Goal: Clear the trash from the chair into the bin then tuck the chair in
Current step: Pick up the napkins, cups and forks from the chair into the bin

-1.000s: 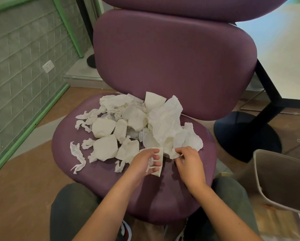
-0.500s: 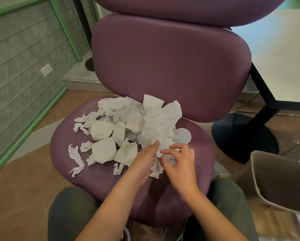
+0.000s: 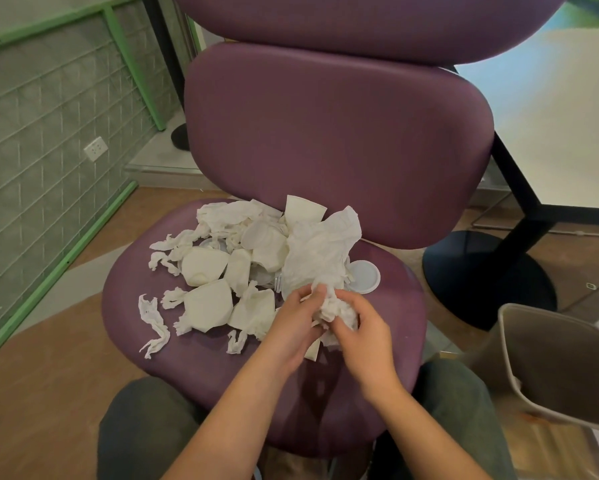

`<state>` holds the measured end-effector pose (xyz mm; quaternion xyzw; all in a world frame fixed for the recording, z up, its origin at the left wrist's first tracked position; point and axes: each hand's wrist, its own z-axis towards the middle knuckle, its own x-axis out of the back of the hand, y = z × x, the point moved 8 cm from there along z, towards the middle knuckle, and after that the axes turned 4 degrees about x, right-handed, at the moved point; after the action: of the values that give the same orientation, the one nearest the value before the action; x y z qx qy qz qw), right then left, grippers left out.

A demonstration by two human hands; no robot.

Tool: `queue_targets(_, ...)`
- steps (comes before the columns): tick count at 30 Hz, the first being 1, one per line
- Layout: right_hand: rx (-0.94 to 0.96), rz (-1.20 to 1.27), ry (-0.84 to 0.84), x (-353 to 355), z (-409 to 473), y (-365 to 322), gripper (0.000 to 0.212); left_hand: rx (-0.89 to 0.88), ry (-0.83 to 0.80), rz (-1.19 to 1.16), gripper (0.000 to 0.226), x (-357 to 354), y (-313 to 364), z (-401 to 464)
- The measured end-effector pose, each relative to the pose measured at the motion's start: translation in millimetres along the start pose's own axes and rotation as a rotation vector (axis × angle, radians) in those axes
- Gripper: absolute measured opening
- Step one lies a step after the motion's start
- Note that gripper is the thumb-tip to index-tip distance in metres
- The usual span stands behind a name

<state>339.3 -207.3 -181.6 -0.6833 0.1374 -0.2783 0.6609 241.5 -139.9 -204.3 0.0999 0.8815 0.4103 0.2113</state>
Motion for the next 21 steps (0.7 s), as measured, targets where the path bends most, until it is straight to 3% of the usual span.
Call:
queue_targets(2,-0.042,0.058,-0.032,0,2,0,0.029,-0.056,0.036,0.123,0.045,6,6,2)
queue_targets(5,-0.138,0.164,-0.183,-7,8,5,0.026,-0.07,-0.035,0.241,0.079,7,10,5)
queue_targets(9,-0.237,0.244,-0.361,-14,14,10,0.022,0.004,-0.233,0.032,0.052,-2,4,0)
queue_targets(14,-0.245,0.253,-0.169,3,22,12,0.022,-0.086,-0.101,0.032,0.026,11,6,-3)
queue_targets(18,-0.252,0.234,0.002,12,27,17,0.019,-0.018,-0.071,0.068,0.039,10,2,-7)
queue_targets(21,-0.249,0.196,-0.002,9,26,15,0.026,-0.054,-0.064,0.083,0.039,9,5,-9)
